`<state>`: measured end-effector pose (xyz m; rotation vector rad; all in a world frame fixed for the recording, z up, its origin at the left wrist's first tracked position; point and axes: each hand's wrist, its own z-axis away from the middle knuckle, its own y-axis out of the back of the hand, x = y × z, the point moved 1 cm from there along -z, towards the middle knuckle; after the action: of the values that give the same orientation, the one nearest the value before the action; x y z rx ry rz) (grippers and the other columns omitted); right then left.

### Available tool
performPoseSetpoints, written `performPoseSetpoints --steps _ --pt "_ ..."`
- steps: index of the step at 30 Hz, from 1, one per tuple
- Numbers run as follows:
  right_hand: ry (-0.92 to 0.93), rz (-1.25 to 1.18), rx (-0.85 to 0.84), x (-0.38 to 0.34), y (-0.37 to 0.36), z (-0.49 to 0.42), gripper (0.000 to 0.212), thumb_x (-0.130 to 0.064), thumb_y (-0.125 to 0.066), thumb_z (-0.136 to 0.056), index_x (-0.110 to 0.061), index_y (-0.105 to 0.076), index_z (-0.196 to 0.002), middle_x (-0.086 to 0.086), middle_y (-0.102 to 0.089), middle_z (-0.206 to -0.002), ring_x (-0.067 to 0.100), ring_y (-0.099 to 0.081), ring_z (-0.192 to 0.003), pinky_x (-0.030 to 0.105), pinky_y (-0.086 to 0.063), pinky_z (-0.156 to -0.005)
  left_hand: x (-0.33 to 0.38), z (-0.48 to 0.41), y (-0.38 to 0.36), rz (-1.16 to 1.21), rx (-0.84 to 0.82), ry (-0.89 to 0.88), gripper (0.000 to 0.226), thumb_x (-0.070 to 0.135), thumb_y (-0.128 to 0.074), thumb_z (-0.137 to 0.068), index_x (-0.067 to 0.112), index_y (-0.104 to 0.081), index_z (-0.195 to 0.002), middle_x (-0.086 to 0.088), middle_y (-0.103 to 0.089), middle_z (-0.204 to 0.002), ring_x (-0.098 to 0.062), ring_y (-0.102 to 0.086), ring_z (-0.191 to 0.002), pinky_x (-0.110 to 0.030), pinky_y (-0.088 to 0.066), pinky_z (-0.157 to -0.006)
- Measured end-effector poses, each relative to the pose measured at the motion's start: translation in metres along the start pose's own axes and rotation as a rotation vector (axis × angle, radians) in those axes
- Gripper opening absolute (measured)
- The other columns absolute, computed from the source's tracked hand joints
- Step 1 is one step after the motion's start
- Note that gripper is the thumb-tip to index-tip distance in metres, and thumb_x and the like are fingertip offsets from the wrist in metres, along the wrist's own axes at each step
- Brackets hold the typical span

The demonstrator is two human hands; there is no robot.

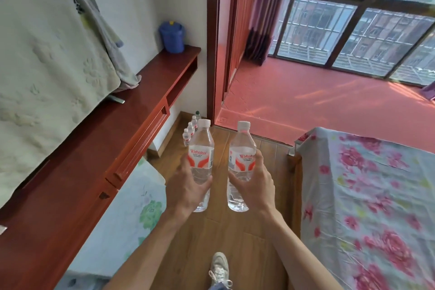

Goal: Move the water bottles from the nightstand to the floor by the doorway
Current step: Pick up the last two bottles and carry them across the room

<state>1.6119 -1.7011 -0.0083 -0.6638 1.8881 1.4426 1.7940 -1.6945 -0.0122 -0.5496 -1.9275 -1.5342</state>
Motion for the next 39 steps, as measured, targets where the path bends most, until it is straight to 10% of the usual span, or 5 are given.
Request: performPoseSetpoints --steps 31,39 --pt "-0.028 -0.045 -0.101 -0.021 -0.123 -0.326 0.094 -0.055 -0.078 -0.069 -0.029 -0.027 -0.144 -0.010 -0.061 -0.117 0.001 -0.057 -0.093 0.028 -0.051 -0.080 -0.014 -0.327 -0.078 -0.010 -0.014 0.098 0.088 0.055 -0.079 -0.070 0.021 -0.035 -0.138 0.004 -0.061 -0.117 -0.009 -0.065 -0.095 -0.009 -0.044 -0.067" --pt "-0.066 -0.035 -0.109 -0.025 -0.163 -0.401 0.093 -0.055 -0.079 -0.068 -0.032 -0.028 -0.142 -0.011 -0.060 -0.117 0.002 -0.056 -0.094 0.031 -0.052 -0.081 -0.031 -0.411 -0.095 -0.025 -0.052 0.135 0.082 0.059 -0.072 -0.071 0.019 -0.036 -0.133 0.002 -0.063 -0.107 -0.011 -0.066 -0.085 -0.027 -0.059 -0.063"
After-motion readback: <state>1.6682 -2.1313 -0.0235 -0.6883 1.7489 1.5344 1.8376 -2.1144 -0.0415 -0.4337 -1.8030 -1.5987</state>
